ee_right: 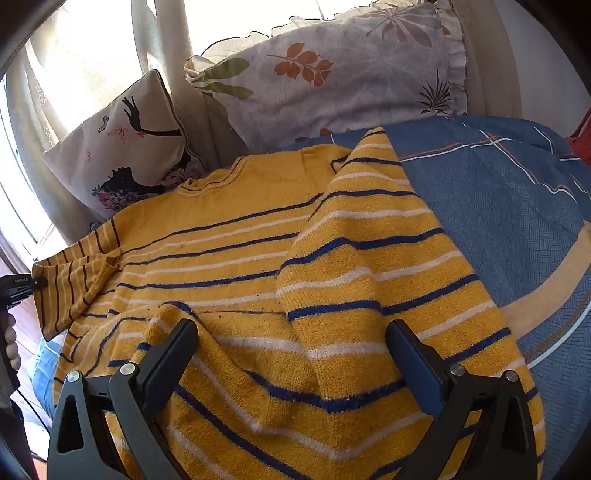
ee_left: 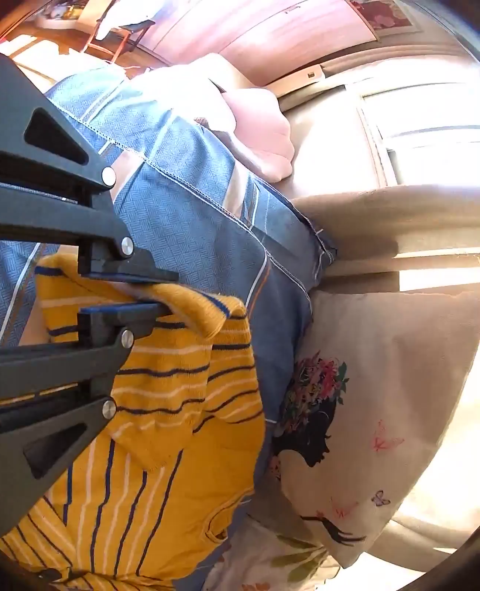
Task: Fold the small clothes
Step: 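Grasp the striped sweater's sleeve cuff with the left gripper and lift it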
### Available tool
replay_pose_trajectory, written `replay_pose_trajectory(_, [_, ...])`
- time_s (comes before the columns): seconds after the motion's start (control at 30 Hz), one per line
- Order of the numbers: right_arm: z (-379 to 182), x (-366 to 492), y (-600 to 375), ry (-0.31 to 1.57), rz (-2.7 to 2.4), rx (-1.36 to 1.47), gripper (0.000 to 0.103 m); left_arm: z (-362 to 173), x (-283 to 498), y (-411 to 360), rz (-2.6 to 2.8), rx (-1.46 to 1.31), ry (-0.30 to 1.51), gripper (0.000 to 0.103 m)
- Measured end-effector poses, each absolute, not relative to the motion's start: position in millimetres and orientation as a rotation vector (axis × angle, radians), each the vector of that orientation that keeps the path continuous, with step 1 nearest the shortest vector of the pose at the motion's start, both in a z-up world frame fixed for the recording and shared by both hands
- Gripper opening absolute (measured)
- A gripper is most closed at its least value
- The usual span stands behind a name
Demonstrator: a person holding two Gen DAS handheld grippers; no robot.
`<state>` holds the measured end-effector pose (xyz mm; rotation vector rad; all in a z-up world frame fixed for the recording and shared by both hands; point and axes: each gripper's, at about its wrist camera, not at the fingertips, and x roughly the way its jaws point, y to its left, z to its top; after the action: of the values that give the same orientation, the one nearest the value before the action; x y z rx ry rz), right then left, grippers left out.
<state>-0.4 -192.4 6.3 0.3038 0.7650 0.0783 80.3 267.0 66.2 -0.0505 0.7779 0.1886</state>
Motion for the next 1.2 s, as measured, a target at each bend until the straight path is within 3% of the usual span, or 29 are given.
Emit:
replay_pose_trajectory(0.03, [6.3, 0.0, -192.2, 0.767, 0.077, 0.303, 0.103, 67.9, 68.9, 262.4, 0.162, -0.036, 0.769, 0.012])
replay_pose_trajectory(0.17, [7.1, -0.7, -189.4, 0.781, 0.072, 0.29, 0.103, 66.4, 41.1, 203.6, 0.032, 0.059, 0.78, 0.045])
replay_pose_trajectory(0.2, [5.8, 3.7, -192.2, 0.783, 0.076, 0.285, 0.103, 62.9, 38.2, 189.5, -0.001, 0.097, 0.779, 0.048])
replay_pose_trajectory(0.47, [5.0, 1.6, -189.1, 0.786, 0.06, 0.283, 0.103, 14.8, 114.3, 119.0, -0.002, 0.28, 0.892, 0.049])
replay_pose_trajectory(0.53, [5.0, 2.1, -189.0, 0.784, 0.063, 0.289, 0.103, 5.2, 123.1, 121.4, 0.007, 0.277, 0.928, 0.036])
replay_pose_trajectory(0.57, [5.4, 2.1, -189.2, 0.783, 0.064, 0.295, 0.103, 8.3, 124.0, 127.2, 0.011, 0.253, 0.935, 0.009])
replay_pose_trajectory(0.6, [5.4, 2.1, -189.5, 0.783, 0.065, 0.299, 0.103, 12.1, 123.4, 135.4, 0.03, 0.221, 0.95, 0.007])
replay_pose_trajectory(0.93, [6.6, 4.3, -189.5, 0.792, 0.062, 0.301, 0.103, 81.9, 33.7, 273.5, 0.279, -0.059, 0.83, 0.008])
replay_pose_trajectory(1.07, [8.5, 1.4, -190.9, 0.77, 0.094, 0.299, 0.103, 66.6, -19.5, 255.7, 0.065, -0.2, 0.894, 0.038])
replay_pose_trajectory(1.2, [26.3, -28.7, -194.7, 0.685, 0.195, 0.304, 0.103, 34.7, -60.1, 196.1, -0.169, -0.261, 0.987, 0.04])
